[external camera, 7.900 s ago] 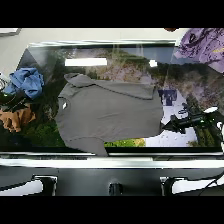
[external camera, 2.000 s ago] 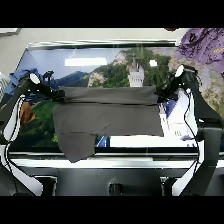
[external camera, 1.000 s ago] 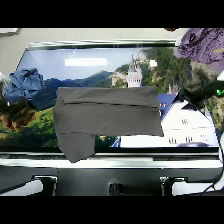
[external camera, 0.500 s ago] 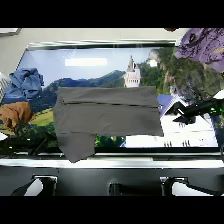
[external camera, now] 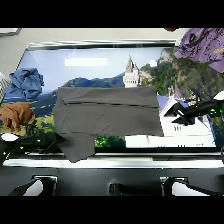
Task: Fold the clothes and pants, and hang the long-sleeved shirts on hangers.
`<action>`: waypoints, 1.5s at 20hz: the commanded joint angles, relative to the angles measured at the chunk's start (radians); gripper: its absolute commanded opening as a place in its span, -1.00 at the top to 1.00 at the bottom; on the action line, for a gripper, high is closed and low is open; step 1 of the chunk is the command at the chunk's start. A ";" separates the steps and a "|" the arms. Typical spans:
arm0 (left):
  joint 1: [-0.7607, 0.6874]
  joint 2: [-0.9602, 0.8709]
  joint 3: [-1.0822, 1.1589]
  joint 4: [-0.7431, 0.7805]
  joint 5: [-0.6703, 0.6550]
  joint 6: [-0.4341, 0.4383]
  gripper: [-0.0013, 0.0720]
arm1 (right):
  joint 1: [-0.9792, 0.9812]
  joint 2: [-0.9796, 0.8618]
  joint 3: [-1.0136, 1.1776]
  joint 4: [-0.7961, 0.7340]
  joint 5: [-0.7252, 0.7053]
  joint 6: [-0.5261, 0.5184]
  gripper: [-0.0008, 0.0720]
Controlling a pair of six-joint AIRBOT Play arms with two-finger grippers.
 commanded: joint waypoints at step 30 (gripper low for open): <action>-0.068 -0.039 0.026 0.006 -0.053 0.055 0.91 | 0.010 -0.121 -0.256 0.012 -0.149 -0.068 -0.64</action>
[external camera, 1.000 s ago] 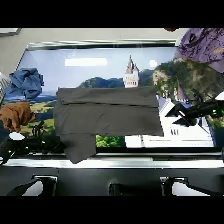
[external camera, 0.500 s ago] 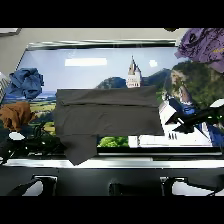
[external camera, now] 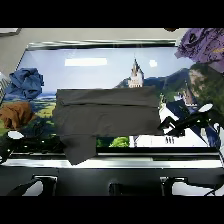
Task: Fold the clothes and pants, and hang the long-sleeved shirts on hangers.
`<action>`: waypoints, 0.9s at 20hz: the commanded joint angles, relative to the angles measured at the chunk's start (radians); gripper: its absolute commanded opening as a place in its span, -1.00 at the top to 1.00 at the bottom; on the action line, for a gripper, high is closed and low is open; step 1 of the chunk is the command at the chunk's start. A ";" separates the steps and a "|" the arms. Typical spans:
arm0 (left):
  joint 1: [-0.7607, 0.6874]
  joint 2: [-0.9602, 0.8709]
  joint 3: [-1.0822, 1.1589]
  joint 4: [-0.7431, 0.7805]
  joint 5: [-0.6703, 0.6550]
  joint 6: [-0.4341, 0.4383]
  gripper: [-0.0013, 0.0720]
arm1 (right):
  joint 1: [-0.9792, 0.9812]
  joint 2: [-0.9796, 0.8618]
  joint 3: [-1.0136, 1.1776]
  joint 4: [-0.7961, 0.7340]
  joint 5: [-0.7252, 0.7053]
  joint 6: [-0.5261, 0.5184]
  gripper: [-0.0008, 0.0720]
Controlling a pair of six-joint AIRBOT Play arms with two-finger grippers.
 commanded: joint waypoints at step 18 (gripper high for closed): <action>0.027 0.386 0.160 0.263 -0.357 -0.352 0.91 | 0.003 0.336 -0.081 -0.079 0.132 0.140 0.89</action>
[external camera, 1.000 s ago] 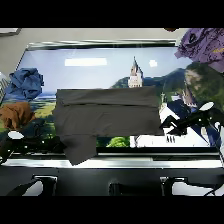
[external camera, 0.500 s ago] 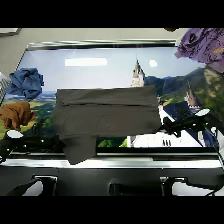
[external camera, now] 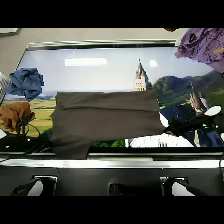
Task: Fold the clothes and pants, and hang the long-sleeved shirts on hangers.
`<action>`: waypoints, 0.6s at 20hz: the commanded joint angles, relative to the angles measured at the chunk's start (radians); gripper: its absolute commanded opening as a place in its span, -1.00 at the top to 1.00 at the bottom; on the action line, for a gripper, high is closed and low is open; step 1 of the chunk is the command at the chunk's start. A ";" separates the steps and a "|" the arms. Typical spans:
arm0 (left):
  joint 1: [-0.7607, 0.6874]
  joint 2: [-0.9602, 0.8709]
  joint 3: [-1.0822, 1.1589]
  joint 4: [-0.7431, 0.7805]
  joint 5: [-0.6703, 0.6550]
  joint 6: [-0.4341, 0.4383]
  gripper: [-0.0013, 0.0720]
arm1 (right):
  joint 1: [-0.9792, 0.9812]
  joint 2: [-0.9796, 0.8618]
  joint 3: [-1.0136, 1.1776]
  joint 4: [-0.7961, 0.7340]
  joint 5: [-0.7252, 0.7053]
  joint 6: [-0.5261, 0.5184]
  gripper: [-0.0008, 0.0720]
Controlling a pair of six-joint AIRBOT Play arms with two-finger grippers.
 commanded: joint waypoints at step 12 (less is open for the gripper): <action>-0.124 -0.211 0.241 -0.071 0.214 -0.055 0.92 | 0.213 0.012 0.114 -0.098 -0.227 0.020 0.88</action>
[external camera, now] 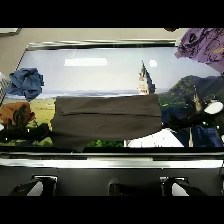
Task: Fold the clothes and pants, and hang the long-sleeved shirts on hangers.
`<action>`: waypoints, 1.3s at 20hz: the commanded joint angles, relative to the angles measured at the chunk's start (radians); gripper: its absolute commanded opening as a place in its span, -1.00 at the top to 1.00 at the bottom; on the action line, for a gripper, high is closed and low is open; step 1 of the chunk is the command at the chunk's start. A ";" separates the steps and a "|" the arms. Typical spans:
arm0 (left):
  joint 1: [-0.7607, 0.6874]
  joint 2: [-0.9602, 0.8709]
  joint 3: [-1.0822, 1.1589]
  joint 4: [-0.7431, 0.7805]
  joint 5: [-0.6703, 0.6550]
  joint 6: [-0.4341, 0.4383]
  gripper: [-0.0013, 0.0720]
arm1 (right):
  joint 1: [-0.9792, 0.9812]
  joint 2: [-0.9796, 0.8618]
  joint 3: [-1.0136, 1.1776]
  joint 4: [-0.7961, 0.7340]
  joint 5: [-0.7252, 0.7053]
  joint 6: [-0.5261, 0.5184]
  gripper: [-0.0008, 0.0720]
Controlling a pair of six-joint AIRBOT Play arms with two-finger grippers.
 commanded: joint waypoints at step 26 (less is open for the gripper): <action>-0.071 -0.909 0.753 -0.014 0.132 0.042 0.87 | 0.173 -0.547 0.492 -0.091 -0.299 0.141 0.87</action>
